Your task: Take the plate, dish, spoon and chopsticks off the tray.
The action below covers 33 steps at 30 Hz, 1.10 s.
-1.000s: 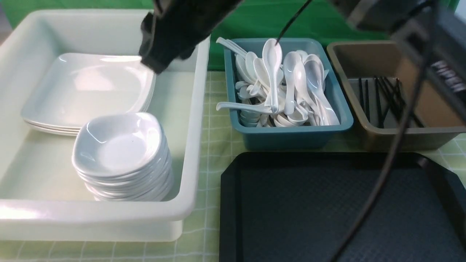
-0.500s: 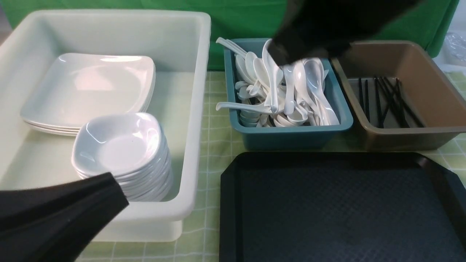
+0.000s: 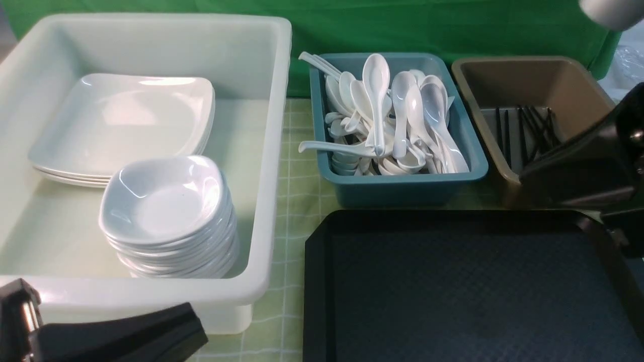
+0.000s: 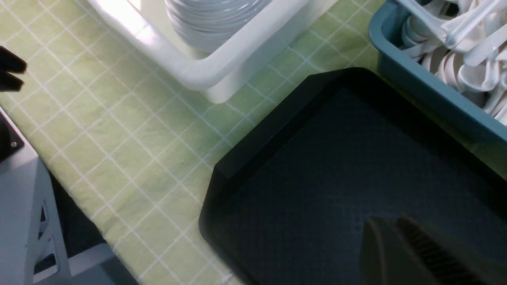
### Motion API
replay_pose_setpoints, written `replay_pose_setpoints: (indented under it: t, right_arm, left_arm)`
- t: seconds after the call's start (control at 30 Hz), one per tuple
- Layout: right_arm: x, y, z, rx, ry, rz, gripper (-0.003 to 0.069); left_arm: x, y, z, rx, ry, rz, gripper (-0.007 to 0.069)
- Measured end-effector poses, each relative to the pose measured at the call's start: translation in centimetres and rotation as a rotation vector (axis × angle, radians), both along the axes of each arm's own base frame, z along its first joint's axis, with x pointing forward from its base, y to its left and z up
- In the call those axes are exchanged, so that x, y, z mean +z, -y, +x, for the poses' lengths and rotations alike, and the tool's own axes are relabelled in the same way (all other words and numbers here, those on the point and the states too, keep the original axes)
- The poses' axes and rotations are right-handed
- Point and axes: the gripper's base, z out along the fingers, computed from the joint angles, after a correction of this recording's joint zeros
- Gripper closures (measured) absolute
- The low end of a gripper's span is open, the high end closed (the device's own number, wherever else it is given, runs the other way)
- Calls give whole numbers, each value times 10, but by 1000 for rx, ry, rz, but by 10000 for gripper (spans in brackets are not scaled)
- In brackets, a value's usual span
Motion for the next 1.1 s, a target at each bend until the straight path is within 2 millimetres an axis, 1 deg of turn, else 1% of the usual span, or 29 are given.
replay_pose_setpoints:
  t: [0.17, 0.23, 0.27, 0.3, 0.33, 0.37, 0.4, 0.43, 0.47, 0.5, 0.57, 0.6, 0.63, 0.67, 0.7, 0.77, 0.8, 0.83, 0.87, 0.9, 1.1]
  right_arm:
    - [2, 1, 0, -4, 21, 11, 567]
    - [6, 8, 0, -23, 65, 19, 569]
    - [8, 16, -1, -36, 102, 27, 585]
    - [8, 19, -1, -48, 110, 28, 594]
    - [5, 38, -5, -104, 159, 45, 623]
    - [4, 41, -5, -113, 164, 46, 626]
    - [-10, 66, -16, -209, 222, 68, 639]
    - [-19, 78, -22, -254, 258, 70, 641]
    - [-20, 83, -28, -265, 280, 80, 641]
    - [-45, 102, -42, -348, 385, 85, 641]
    - [-87, 117, -57, -427, 479, 72, 641]
    - [-104, 122, -61, -468, 521, 74, 641]
    - [-127, 125, -65, -507, 563, 86, 641]
    - [-136, 127, -66, -522, 576, 92, 641]
    - [-181, 130, -70, -591, 607, 132, 641]
    - [-216, 132, -73, -652, 595, 163, 641]
    - [-219, 133, -73, -655, 594, 162, 641]
    - [-240, 134, -75, -692, 580, 171, 641]
    - [-243, 134, -75, -697, 571, 175, 641]
    - [-262, 135, -77, -723, 553, 179, 641]
    - [-269, 136, -80, -735, 521, 164, 641]
  left_arm:
    - [-10, 0, 0, 1, -18, 26, 568]
    - [-12, 0, 0, 1, -22, 32, 566]
    - [-13, 0, 0, 1, -23, 34, 564]
    - [-14, 0, 0, 1, -24, 35, 564]
    - [-16, 0, 0, 1, -27, 39, 560]
    - [-16, 0, 0, 1, -28, 40, 560]
    - [-18, 0, 0, 1, -31, 45, 559]
    - [-20, 0, 0, 1, -34, 48, 559]
    - [-20, 0, 0, 1, -34, 49, 558]
    - [-21, 0, 0, 1, -37, 52, 558]
    - [-23, -1, 0, 0, -39, 55, 557]
    - [-24, -1, 0, 0, -41, 58, 557]
    - [-25, -1, 0, 0, -43, 60, 556]
    - [-25, -1, 0, 0, -44, 61, 556]
    - [-27, -1, -1, 0, -46, 64, 556]
    - [-28, -1, -1, 0, -48, 67, 554]
    - [-28, -1, -1, 0, -48, 67, 554]
    - [-28, -1, -1, 0, -47, 66, 551]
    - [-28, -1, -1, 0, -47, 66, 551]
    - [-28, -1, -1, 0, -46, 67, 550]
    - [-28, -1, -1, 0, -44, 68, 543]
